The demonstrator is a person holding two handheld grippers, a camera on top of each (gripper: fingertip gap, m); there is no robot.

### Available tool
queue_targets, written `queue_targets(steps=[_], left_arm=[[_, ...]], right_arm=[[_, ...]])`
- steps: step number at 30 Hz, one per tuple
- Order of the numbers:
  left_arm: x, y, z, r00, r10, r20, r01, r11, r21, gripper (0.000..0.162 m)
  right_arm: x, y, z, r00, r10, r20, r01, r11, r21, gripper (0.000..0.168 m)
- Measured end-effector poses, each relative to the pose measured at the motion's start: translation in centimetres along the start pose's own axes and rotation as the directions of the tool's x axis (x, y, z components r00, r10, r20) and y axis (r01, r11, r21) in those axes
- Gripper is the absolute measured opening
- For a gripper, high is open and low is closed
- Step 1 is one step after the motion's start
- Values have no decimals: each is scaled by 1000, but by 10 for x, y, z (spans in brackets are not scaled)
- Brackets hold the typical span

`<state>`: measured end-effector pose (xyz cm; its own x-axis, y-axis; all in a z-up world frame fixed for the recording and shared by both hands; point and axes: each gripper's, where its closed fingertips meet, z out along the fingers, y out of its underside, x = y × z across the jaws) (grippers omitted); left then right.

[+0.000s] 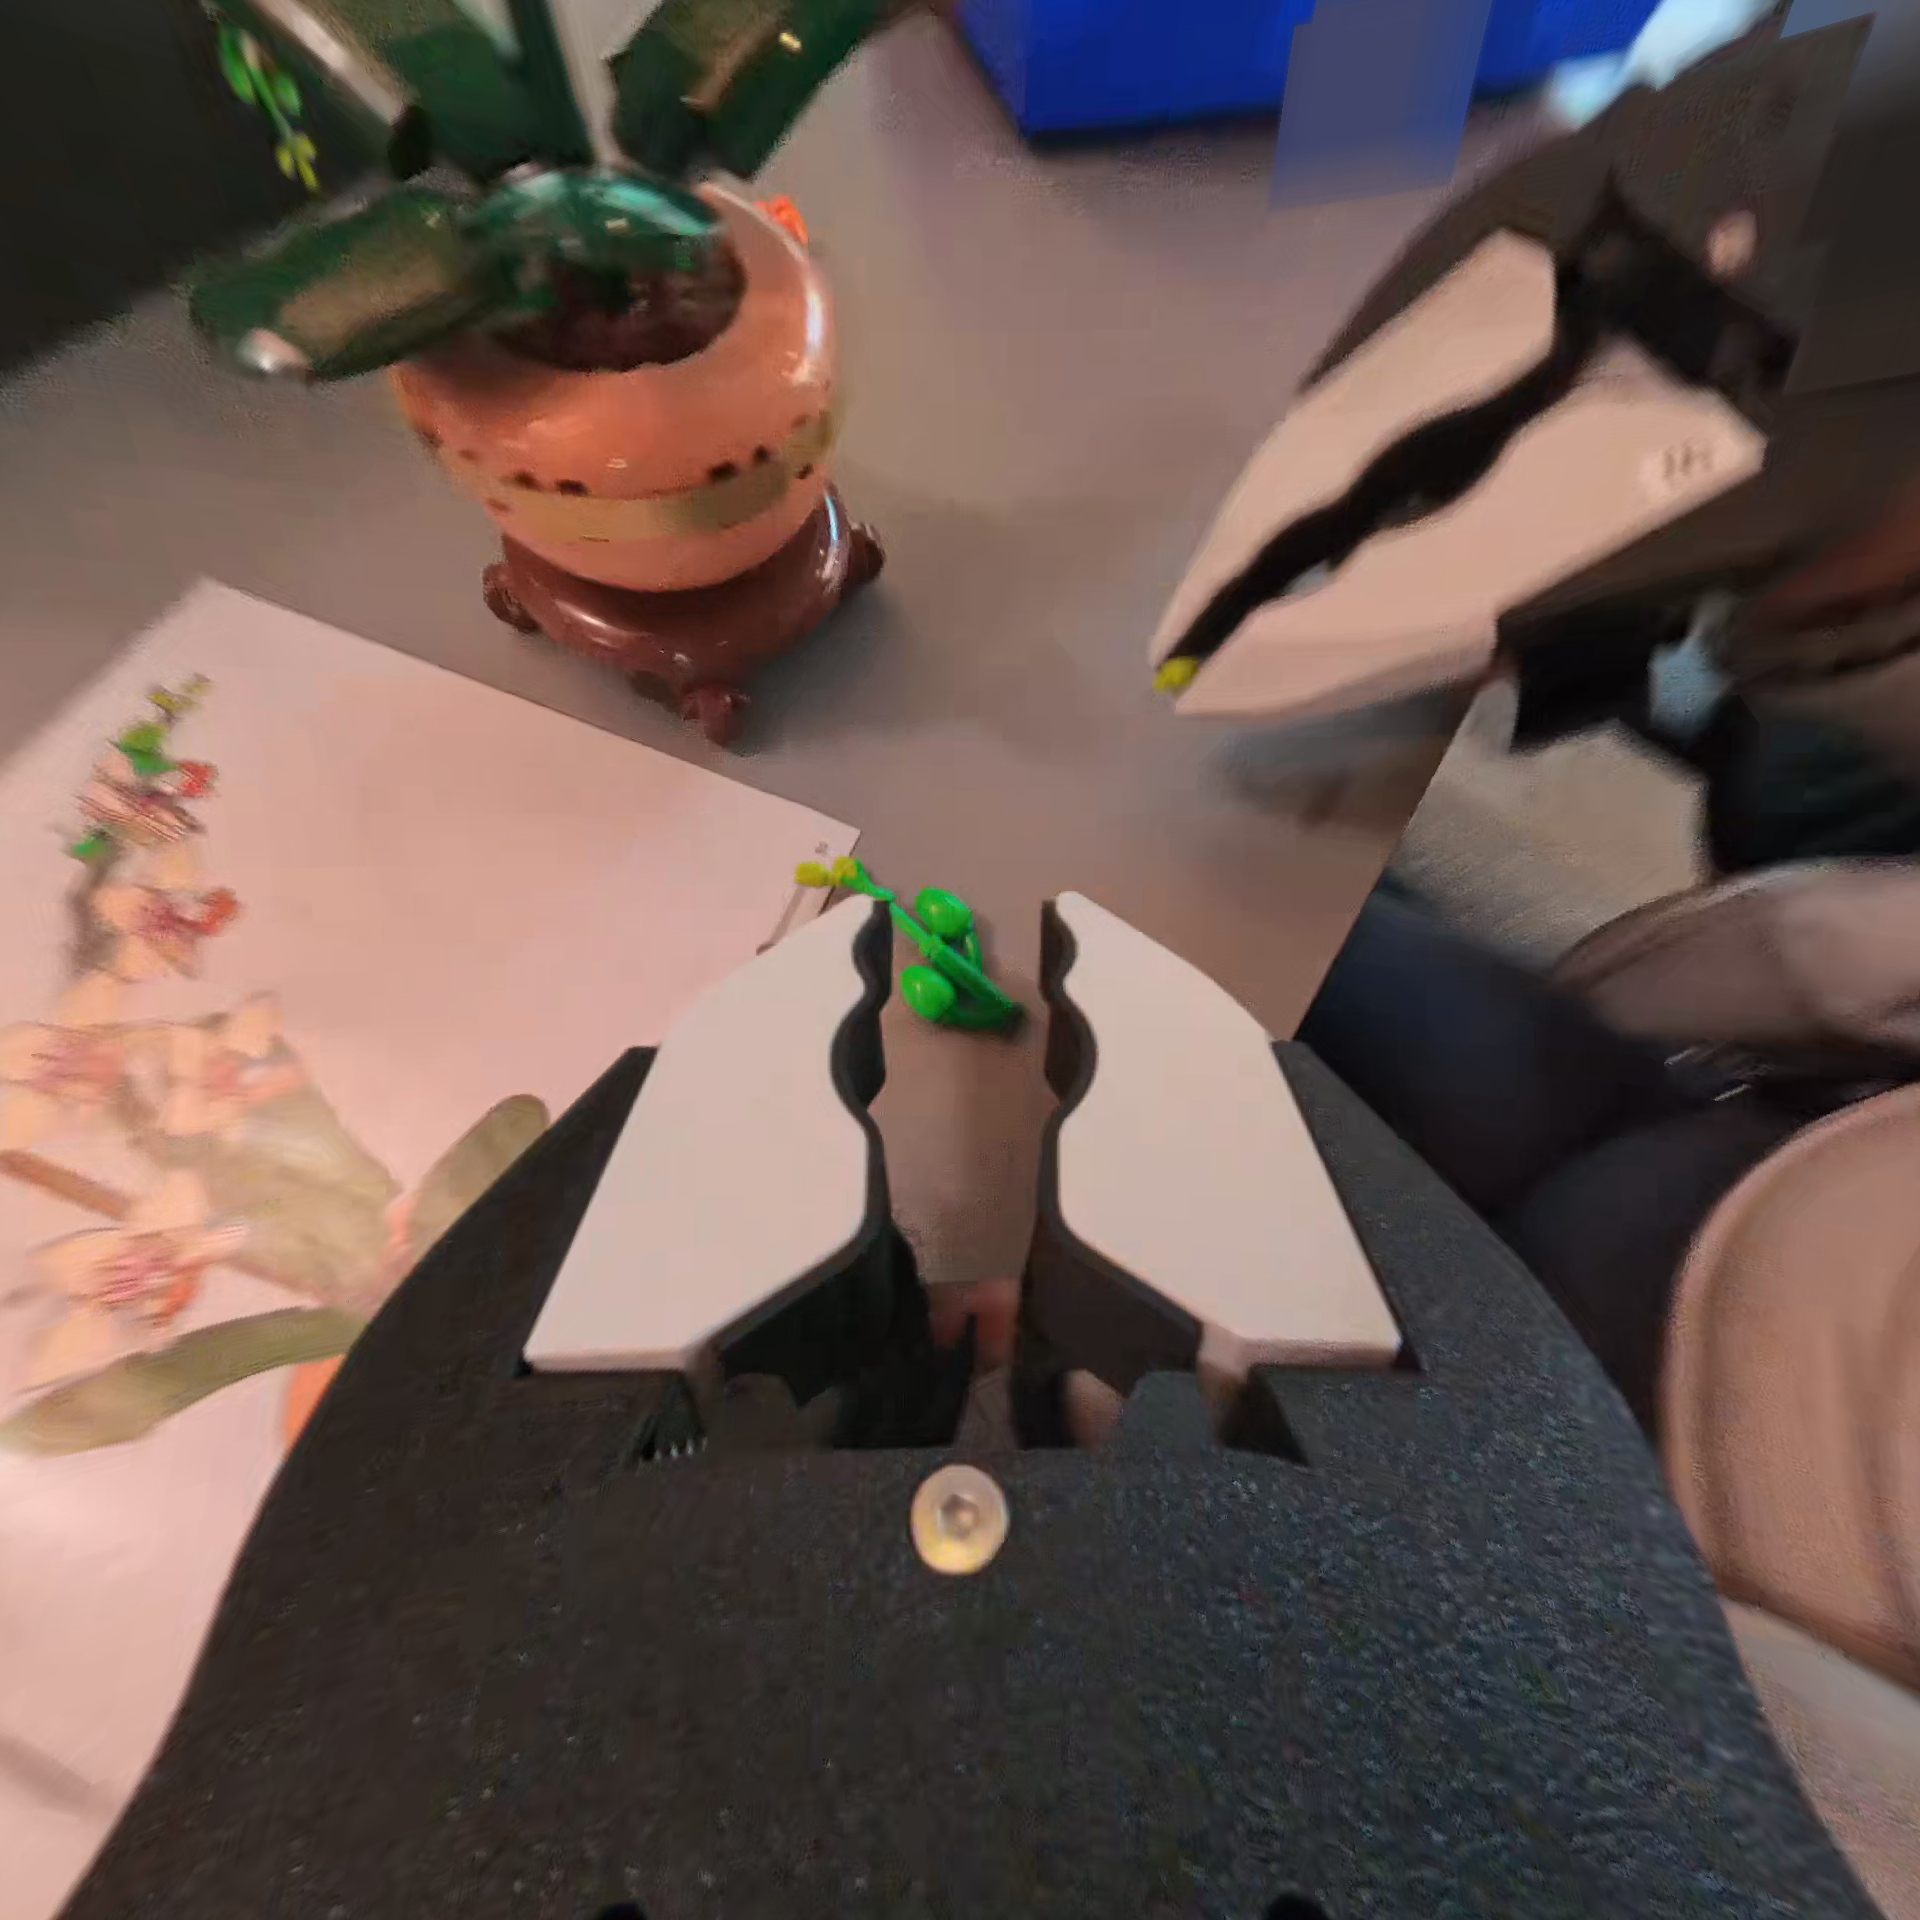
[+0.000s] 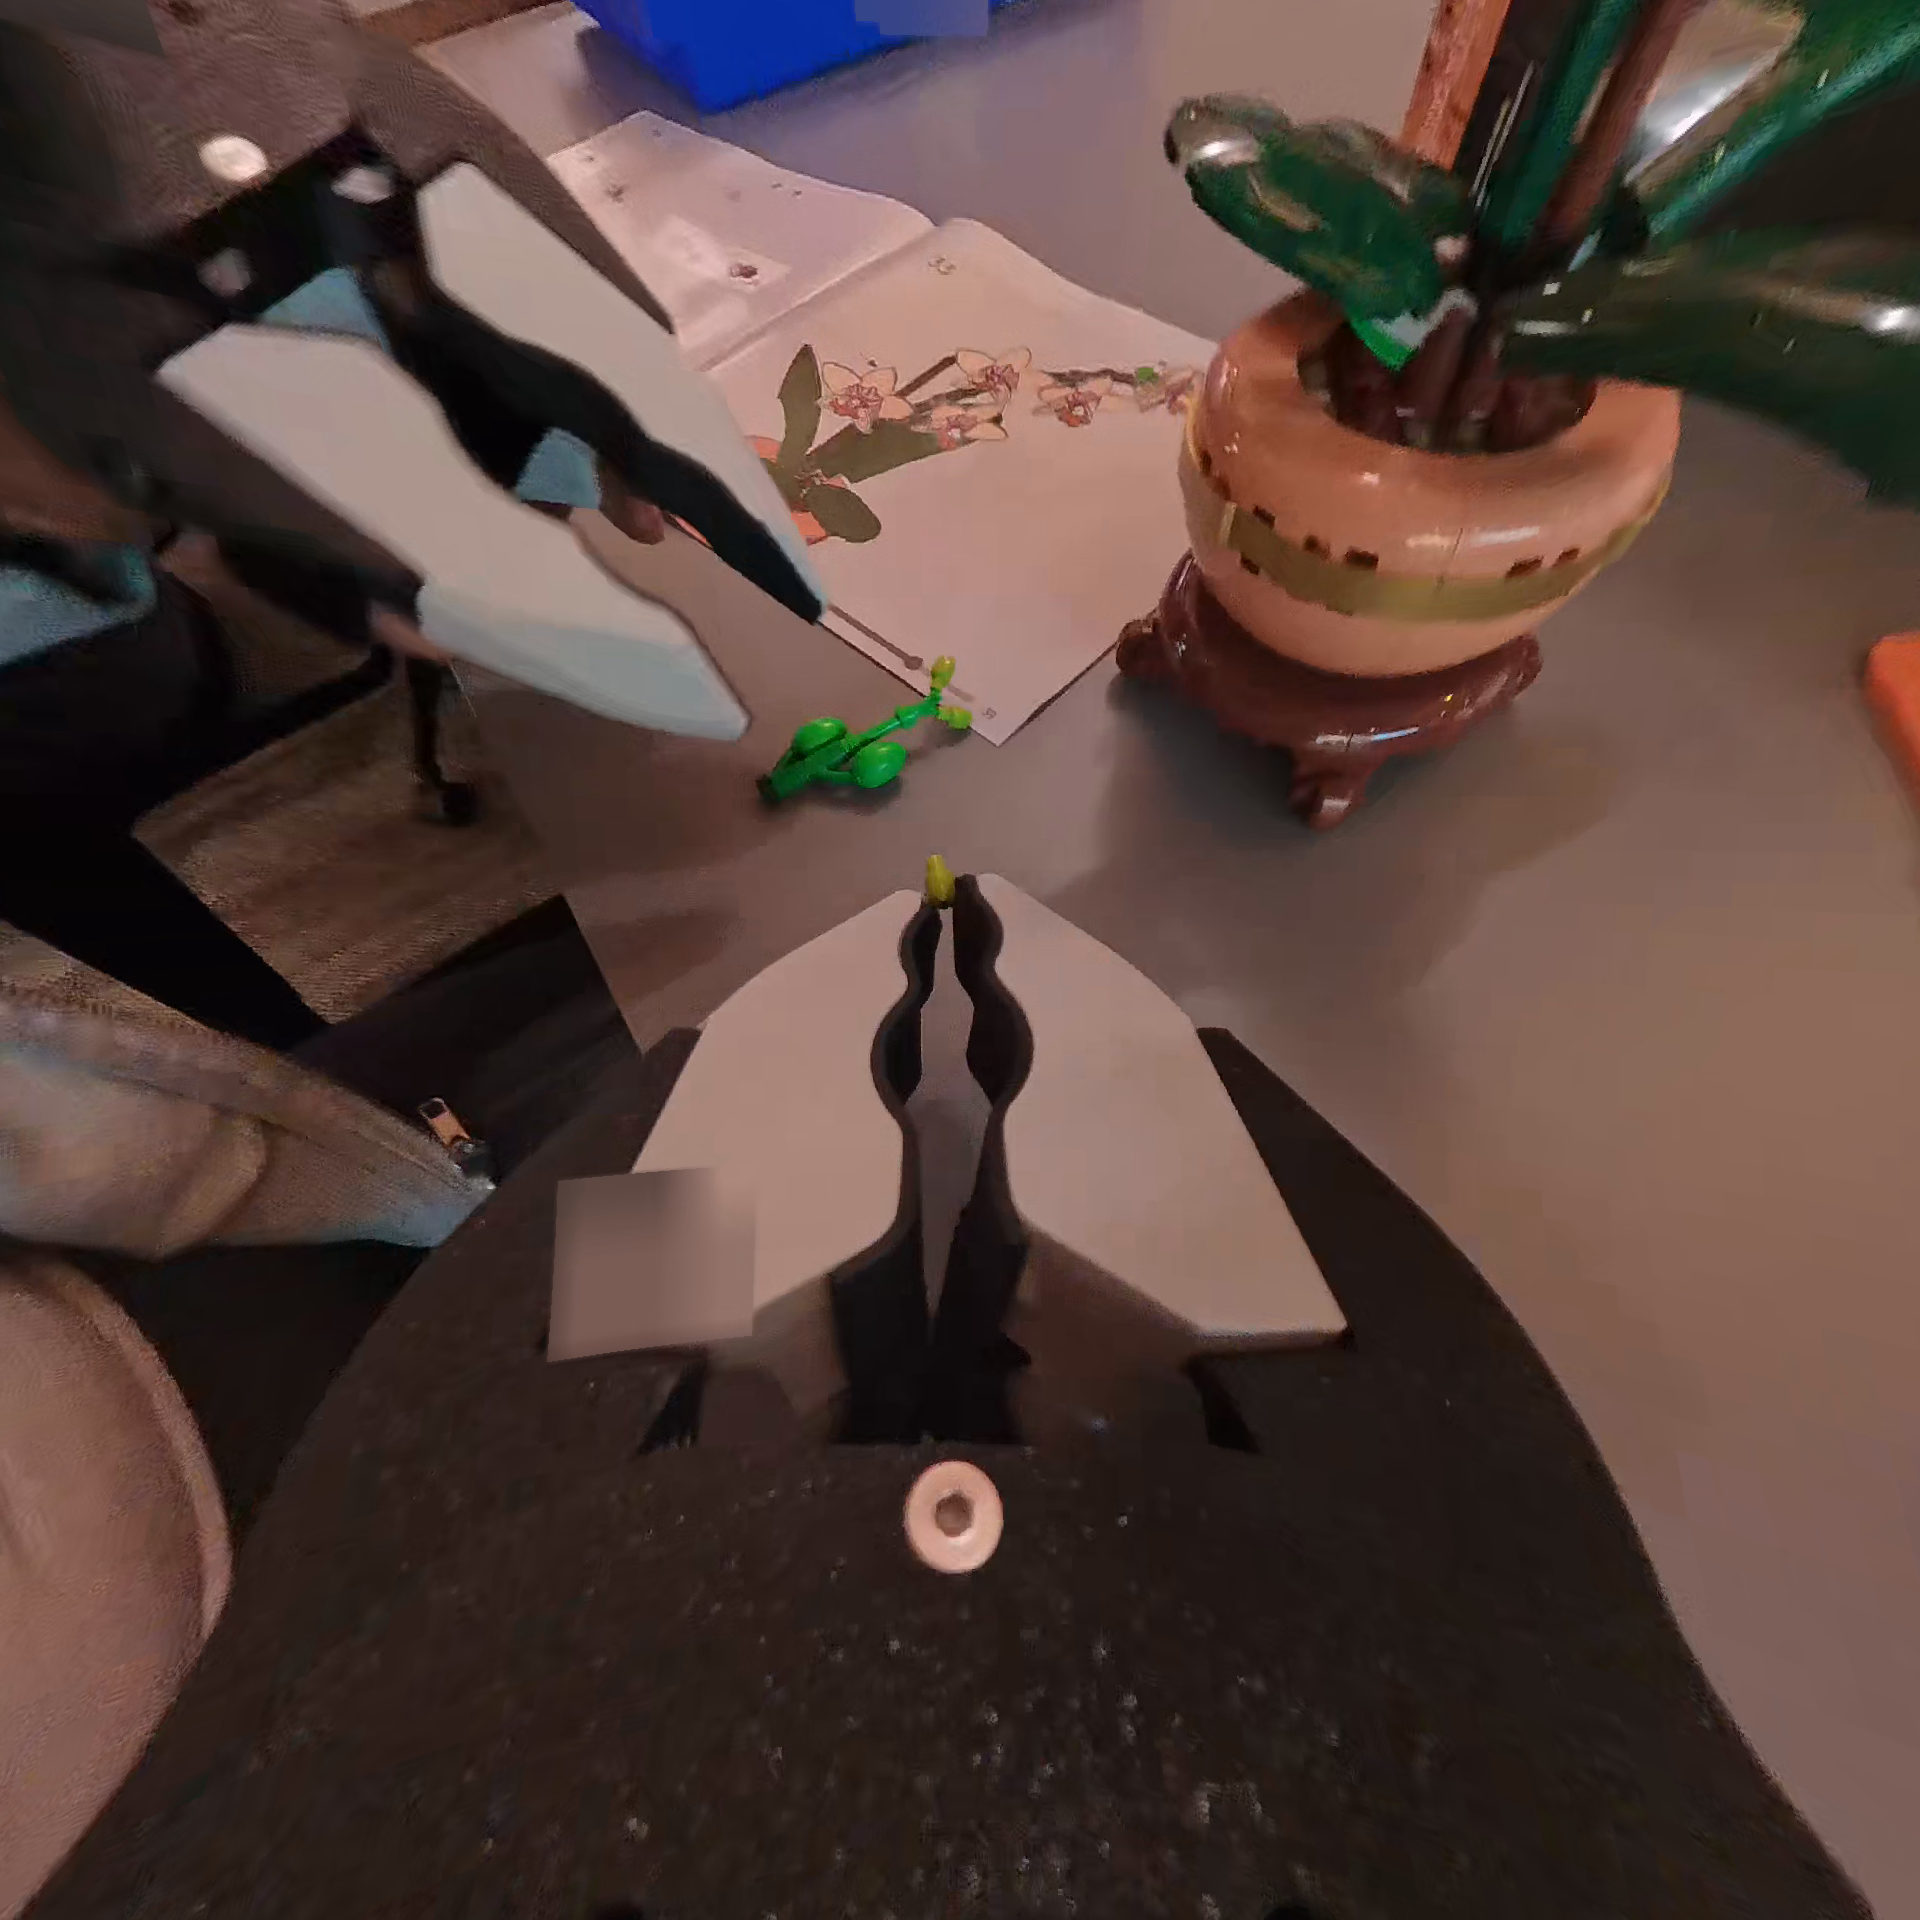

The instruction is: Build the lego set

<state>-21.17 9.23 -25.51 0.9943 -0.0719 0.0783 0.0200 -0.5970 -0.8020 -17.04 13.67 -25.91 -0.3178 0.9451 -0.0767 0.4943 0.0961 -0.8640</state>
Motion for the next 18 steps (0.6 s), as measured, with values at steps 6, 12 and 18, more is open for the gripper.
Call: queue_targets(steps=[6, 12, 18], left_arm=[[-14, 9, 9, 913, -368, -174, 350, 928, -130, 20], [-6, 6, 12, 797, -537, -275, 484, 841, -240, 19], [-13, 8, 18, 714, -654, -250, 568, 750, -340, 27]], right_arm=[[7, 0, -5, 995, -75, -63, 75, 997, 1, 3], [12, 6, -10, 991, -107, -85, 107, 994, 3, 3], [17, 1, -17, 990, -102, -95, 108, 993, 55, 3]])
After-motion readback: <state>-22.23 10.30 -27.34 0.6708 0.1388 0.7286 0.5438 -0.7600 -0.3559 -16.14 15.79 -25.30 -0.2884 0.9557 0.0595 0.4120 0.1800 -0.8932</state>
